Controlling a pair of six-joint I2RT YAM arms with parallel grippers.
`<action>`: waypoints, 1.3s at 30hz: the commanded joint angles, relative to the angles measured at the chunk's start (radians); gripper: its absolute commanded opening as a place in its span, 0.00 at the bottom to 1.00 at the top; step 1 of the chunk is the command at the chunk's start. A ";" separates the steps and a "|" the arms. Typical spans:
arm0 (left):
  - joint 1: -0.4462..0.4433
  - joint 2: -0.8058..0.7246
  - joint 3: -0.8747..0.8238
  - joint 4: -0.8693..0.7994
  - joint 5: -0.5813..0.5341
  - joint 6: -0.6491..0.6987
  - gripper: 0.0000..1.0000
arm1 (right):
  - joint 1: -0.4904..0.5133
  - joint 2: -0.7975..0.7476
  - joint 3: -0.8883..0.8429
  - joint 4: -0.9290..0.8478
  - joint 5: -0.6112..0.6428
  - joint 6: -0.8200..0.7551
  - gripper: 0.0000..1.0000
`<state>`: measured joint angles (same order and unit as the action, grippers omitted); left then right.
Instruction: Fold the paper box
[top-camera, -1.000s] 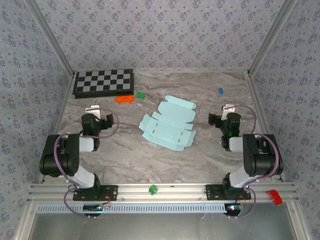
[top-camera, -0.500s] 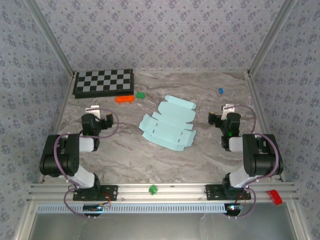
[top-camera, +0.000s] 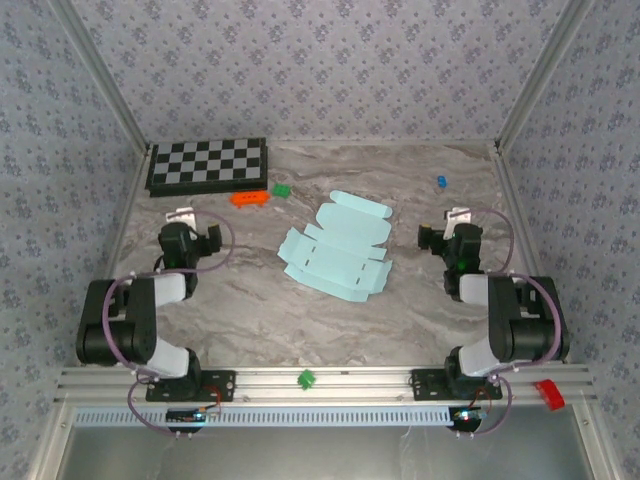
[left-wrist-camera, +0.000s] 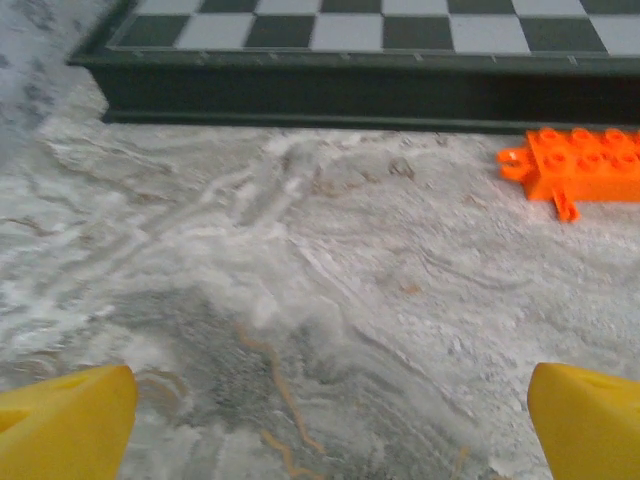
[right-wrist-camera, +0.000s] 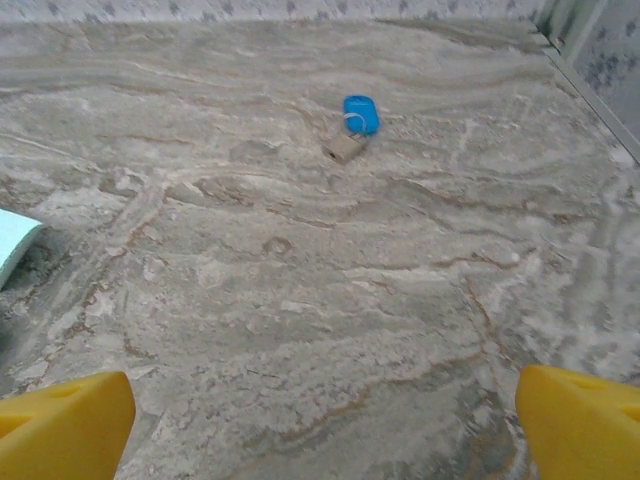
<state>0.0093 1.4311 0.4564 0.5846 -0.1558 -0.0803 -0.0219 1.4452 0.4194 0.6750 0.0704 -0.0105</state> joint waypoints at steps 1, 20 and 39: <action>-0.009 -0.121 0.130 -0.326 -0.107 -0.150 1.00 | 0.004 -0.076 0.138 -0.298 0.043 0.051 1.00; -0.630 0.000 0.500 -0.830 0.138 -0.519 0.52 | 0.335 0.232 0.730 -0.913 -0.200 0.155 0.66; -0.815 0.358 0.645 -0.820 0.243 -0.639 0.00 | 0.381 0.544 0.931 -1.012 -0.305 0.203 0.07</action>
<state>-0.8047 1.7714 1.1042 -0.2138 0.0826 -0.6765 0.3622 1.9640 1.3197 -0.2859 -0.2256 0.1715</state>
